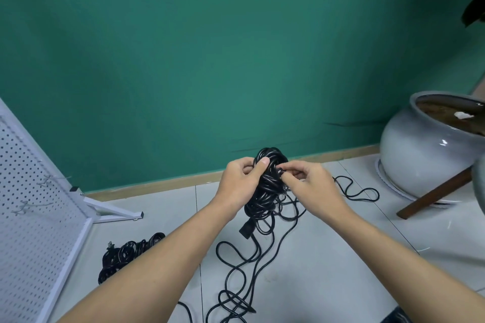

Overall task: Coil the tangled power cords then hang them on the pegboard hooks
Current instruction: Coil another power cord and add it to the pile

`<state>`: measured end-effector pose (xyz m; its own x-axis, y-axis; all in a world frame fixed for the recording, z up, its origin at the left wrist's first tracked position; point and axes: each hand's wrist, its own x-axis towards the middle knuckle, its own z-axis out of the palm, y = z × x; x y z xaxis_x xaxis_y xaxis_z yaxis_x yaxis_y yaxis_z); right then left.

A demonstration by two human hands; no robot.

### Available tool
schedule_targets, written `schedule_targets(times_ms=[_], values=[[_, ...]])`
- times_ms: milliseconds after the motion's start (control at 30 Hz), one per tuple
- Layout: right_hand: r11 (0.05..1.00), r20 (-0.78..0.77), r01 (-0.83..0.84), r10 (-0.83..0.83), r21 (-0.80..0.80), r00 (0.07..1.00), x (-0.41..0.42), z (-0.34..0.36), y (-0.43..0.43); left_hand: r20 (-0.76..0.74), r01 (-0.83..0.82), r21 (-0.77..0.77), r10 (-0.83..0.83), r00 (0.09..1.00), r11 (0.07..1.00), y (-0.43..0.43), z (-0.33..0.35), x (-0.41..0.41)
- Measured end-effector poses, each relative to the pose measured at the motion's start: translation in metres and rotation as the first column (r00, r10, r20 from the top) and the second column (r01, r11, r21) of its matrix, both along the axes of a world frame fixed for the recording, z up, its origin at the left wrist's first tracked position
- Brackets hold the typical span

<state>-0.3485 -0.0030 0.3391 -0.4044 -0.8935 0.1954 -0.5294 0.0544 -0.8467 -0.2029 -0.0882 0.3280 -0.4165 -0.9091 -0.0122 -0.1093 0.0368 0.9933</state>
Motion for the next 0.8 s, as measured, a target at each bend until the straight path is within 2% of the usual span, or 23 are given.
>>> schedule_targets(times_ms=[67, 167, 267, 367, 567, 667, 800], values=[[1.000, -0.108, -0.003, 0.003, 0.004, 0.994, 0.002, -0.002, 0.000, 0.000, 0.003, -0.023, -0.003, 1.000, 1.000, 0.000, -0.002, -0.001], [1.000, -0.149, -0.014, 0.013, -0.007, 0.989, -0.003, 0.000, 0.000, 0.001, 0.023, -0.076, -0.023, 1.000, 0.997, -0.004, -0.003, 0.000], [0.994, -0.185, -0.062, 0.078, 0.095, 0.980, -0.007, 0.003, 0.002, 0.044, 0.065, -0.137, -0.059, 0.997, 0.988, -0.005, -0.005, 0.002], [0.983, -0.317, -0.093, 0.140, 0.157, 0.938, -0.007, 0.005, 0.001, 0.083, 0.085, -0.167, -0.072, 0.994, 0.982, -0.003, -0.006, 0.000], [0.995, -0.405, -0.096, 0.102, 0.034, 0.908, -0.009, 0.008, -0.001, 0.171, 0.004, -0.203, 0.032, 0.985, 0.979, -0.002, 0.000, -0.006], [0.995, -0.475, -0.096, 0.092, 0.016, 0.875, -0.007, 0.007, 0.001, 0.226, -0.038, -0.243, 0.094, 0.970, 0.969, -0.001, 0.003, -0.007], [0.997, -0.477, -0.072, 0.068, 0.009, 0.876, -0.012, 0.012, 0.000, 0.271, -0.014, -0.278, 0.092, 0.958, 0.960, -0.001, 0.004, -0.006]])
